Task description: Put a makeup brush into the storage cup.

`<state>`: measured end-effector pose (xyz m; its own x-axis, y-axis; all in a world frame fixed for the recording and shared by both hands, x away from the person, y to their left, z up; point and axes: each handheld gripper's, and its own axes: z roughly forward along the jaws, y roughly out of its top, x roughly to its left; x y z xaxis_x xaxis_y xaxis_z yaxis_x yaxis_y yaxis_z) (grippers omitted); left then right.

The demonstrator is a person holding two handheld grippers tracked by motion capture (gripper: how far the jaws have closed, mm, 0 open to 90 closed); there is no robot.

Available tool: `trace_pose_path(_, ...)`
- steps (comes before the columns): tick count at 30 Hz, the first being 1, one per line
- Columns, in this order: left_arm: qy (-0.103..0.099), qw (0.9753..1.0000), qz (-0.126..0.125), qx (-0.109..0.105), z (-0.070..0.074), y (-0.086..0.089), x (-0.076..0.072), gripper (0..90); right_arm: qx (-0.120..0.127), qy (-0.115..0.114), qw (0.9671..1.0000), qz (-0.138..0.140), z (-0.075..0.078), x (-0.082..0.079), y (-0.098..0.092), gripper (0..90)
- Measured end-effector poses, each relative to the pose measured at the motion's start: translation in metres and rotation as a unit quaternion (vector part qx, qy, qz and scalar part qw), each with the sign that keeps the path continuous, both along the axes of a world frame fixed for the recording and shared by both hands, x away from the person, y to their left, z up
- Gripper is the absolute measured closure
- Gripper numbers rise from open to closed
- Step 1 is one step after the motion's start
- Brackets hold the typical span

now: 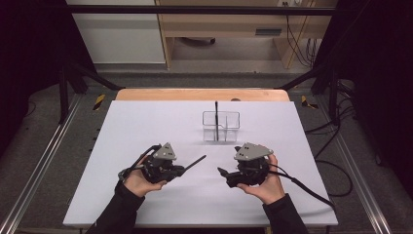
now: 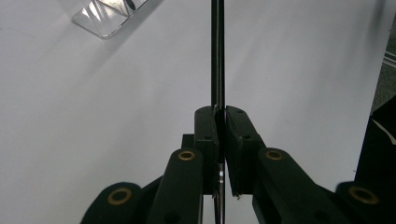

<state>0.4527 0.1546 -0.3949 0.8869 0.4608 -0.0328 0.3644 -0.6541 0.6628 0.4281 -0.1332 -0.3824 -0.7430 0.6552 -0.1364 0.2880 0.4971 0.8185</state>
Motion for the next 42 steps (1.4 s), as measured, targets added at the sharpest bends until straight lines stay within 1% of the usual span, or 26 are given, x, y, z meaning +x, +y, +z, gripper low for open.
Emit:
trace_pose_path(1, 0.0, 1.0, 0.0, 0.0, 0.0, 0.0, 0.0, 83.5, 0.0, 0.0, 1.0, 0.0, 0.0, 0.0, 0.0, 16.2)
trace_pose_path(2, 0.004, 1.0, -0.005, 0.002, 0.001, -0.001, 0.001, 83.5, -0.007, 0.0, 1.0, 0.004, 0.0, 0.0, 0.002, 16.2)
trace_pose_path(4, 0.004, 1.0, -0.005, 0.002, 0.001, -0.002, 0.002, 83.5, -0.009, 0.0, 0.9999, 0.004, 0.001, 0.0, 0.003, 16.3)
trace_pose_path(5, 0.006, 0.9999, -0.008, 0.003, 0.001, -0.002, 0.002, 83.5, -0.017, -0.001, 0.9998, 0.009, 0.001, 0.001, 0.005, 16.6)
trace_pose_path(8, 0.006, 0.9999, -0.011, 0.006, 0.002, -0.003, 0.003, 83.5, -0.023, -0.001, 0.9996, 0.014, 0.001, 0.001, 0.007, 17.2)
trace_pose_path(11, 0.007, 0.9998, -0.015, 0.007, 0.002, -0.004, 0.004, 83.5, -0.034, -0.002, 0.9992, 0.022, 0.002, 0.001, 0.011, 17.5)
trace_pose_path(12, 0.007, 0.9998, -0.016, 0.008, 0.002, -0.004, 0.004, 83.5, -0.045, -0.004, 0.9986, 0.029, 0.003, 0.002, 0.013, 17.8)
trace_pose_path(13, 0.007, 0.9998, -0.017, 0.007, 0.001, -0.004, 0.004, 83.5, -0.045, -0.004, 0.9986, 0.029, 0.003, 0.002, 0.013, 17.8)
trace_pose_path(15, 0.007, 0.9997, -0.021, 0.009, 0.001, -0.005, 0.004, 83.5, -0.053, -0.004, 0.9979, 0.037, 0.004, 0.002, 0.016, 17.9)
trace_pose_path(16, 0.006, 0.9997, -0.022, 0.011, 0.0, -0.006, 0.003, 83.5, -0.057, -0.004, 0.9975, 0.041, 0.004, 0.002, 0.018, 17.8)
trace_pose_path(17, 0.007, 0.9996, -0.026, 0.011, 0.0, -0.007, 0.003, 83.5, -0.071, -0.006, 0.9964, 0.046, 0.005, 0.003, 0.02, 17.7)
trace_pose_path(20, 0.006, 0.9995, -0.03, 0.011, 0.001, -0.008, 0.002, 83.5, -0.079, -0.005, 0.9954, 0.053, 0.005, 0.003, 0.023, 17.9)
trace_pose_path(21, 0.006, 0.9994, -0.032, 0.01, 0.001, -0.008, 0.002, 83.5, -0.088, -0.009, 0.9944, 0.059, 0.005, 0.003, 0.024, 18.2)
trace_pose_path(25, 0.009, 0.9991, -0.04, 0.008, 0.001, -0.01, 0.003, 83.5, -0.095, -0.012, 0.993, 0.069, 0.006, 0.003, 0.027, 19.2)
trace_pose_path(26, 0.009, 0.9991, -0.042, 0.007, 0.001, -0.01, 0.003, 83.5, -0.103, -0.012, 0.9917, 0.076, 0.006, 0.003, 0.028, 20.0)
trace_pose_path(27, 0.009, 0.999, -0.044, 0.008, 0.001, -0.01, 0.003, 83.5, -0.103, -0.012, 0.9917, 0.076, 0.006, 0.003, 0.028, 20.0)
trace_pose_path(29, 0.008, 0.9985, -0.053, 0.01, 0.001, -0.012, 0.002, 83.5, -0.111, -0.013, 0.99, 0.086, 0.007, 0.002, 0.03, 20.8)
trace_pose_path(31, 0.008, 0.9984, -0.055, 0.009, 0.001, -0.012, 0.002, 83.5, -0.112, -0.014, 0.9898, 0.087, 0.006, 0.002, 0.031, 21.0)
trace_pose_path(33, 0.009, 0.9979, -0.064, 0.008, 0.001, -0.014, 0.002, 83.5, -0.118, -0.016, 0.9881, 0.097, 0.006, 0.002, 0.032, 21.7)
trace_pose_path(34, 0.009, 0.9979, -0.064, 0.008, 0.001, -0.014, 0.002, 83.5, -0.118, -0.016, 0.9881, 0.097, 0.006, 0.002, 0.032, 21.7)
trace_pose_path(35, 0.01, 0.9977, -0.066, 0.008, 0.001, -0.014, 0.002, 83.5, -0.124, -0.017, 0.9868, 0.103, 0.006, 0.001, 0.034, 22.1)
trace_pose_path(36, 0.01, 0.9975, -0.069, 0.008, 0.001, -0.015, 0.003, 83.5, -0.124, -0.017, 0.9868, 0.103, 0.006, 0.001, 0.034, 22.1)
trace_pose_path(38, 0.011, 0.9972, -0.073, 0.01, 0.001, -0.016, 0.003, 83.5, -0.134, -0.019, 0.9845, 0.111, 0.005, 0.0, 0.037, 22.8)
trace_pose_path(39, 0.013, 0.997, -0.075, 0.013, 0.001, -0.017, 0.003, 83.5, -0.134, -0.019, 0.9845, 0.111, 0.005, 0.0, 0.037, 22.8)
trace_pose_path(41, 0.015, 0.9967, -0.078, 0.014, 0.001, -0.018, 0.003, 83.5, -0.141, -0.021, 0.9829, 0.116, 0.006, 0.0, 0.039, 23.9)
trace_pose_path(42, 0.015, 0.9967, -0.078, 0.014, 0.001, -0.018, 0.003, 83.5, -0.141, -0.021, 0.9829, 0.116, 0.006, 0.0, 0.039, 23.9)
